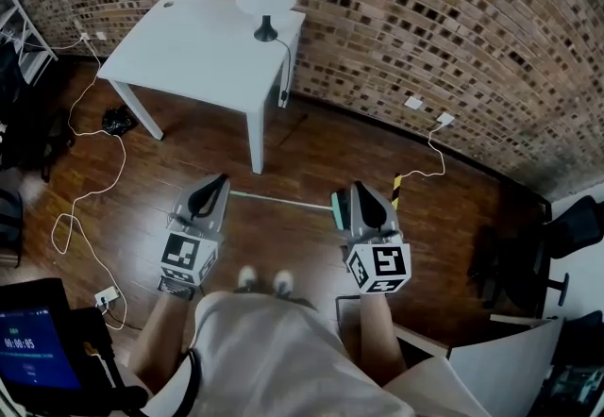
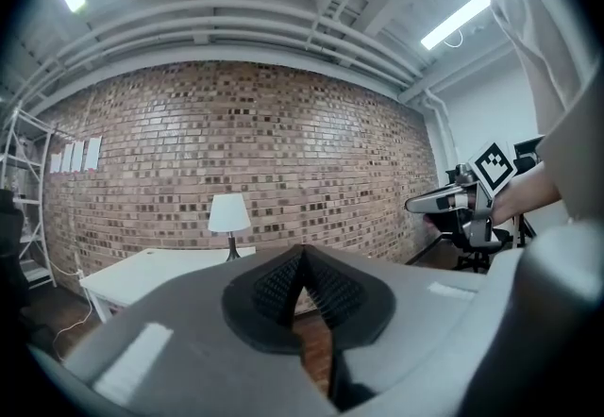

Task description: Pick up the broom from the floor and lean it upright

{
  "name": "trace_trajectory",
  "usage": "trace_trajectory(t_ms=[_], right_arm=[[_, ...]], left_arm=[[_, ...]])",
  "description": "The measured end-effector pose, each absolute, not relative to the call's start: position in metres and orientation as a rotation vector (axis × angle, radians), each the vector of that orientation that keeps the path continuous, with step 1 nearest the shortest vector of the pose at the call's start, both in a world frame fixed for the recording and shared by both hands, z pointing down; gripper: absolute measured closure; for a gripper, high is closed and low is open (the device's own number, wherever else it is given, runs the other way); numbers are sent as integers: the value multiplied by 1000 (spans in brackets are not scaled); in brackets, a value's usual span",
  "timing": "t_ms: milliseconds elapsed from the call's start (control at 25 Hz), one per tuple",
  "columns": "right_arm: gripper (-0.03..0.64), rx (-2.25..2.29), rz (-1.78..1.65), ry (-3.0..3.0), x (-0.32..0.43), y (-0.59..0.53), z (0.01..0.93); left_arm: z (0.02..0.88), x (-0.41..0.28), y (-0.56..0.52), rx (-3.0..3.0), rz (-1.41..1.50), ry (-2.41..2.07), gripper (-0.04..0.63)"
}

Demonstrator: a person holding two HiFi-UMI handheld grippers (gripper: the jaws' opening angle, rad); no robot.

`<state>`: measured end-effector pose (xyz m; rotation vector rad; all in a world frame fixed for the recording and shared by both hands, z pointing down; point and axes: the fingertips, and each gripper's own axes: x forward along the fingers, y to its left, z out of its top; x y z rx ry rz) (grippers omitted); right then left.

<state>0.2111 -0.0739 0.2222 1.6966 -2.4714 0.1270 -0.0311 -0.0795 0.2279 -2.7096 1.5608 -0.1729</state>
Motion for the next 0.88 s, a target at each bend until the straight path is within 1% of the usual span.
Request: trace_trajectory(t_ms=[280, 480, 680, 800, 880], right_arm=[[604, 1616, 147, -2468, 186, -91, 233], [603, 1527, 206, -2495, 148, -106, 250], [572, 1364, 210, -2492, 103, -123, 267], [571, 1251, 194, -2477, 79, -137, 290], [571, 1179, 246, -2469, 67, -147, 320]], left_arm=[[244, -56, -88, -2720, -195, 1617, 594], [258, -84, -97, -2719, -209, 1658, 594], [280, -115, -106, -2737, -238, 1709, 594], [301, -132, -112, -2741, -289, 1735, 594], [319, -143, -115, -2733, -337, 1774, 594]])
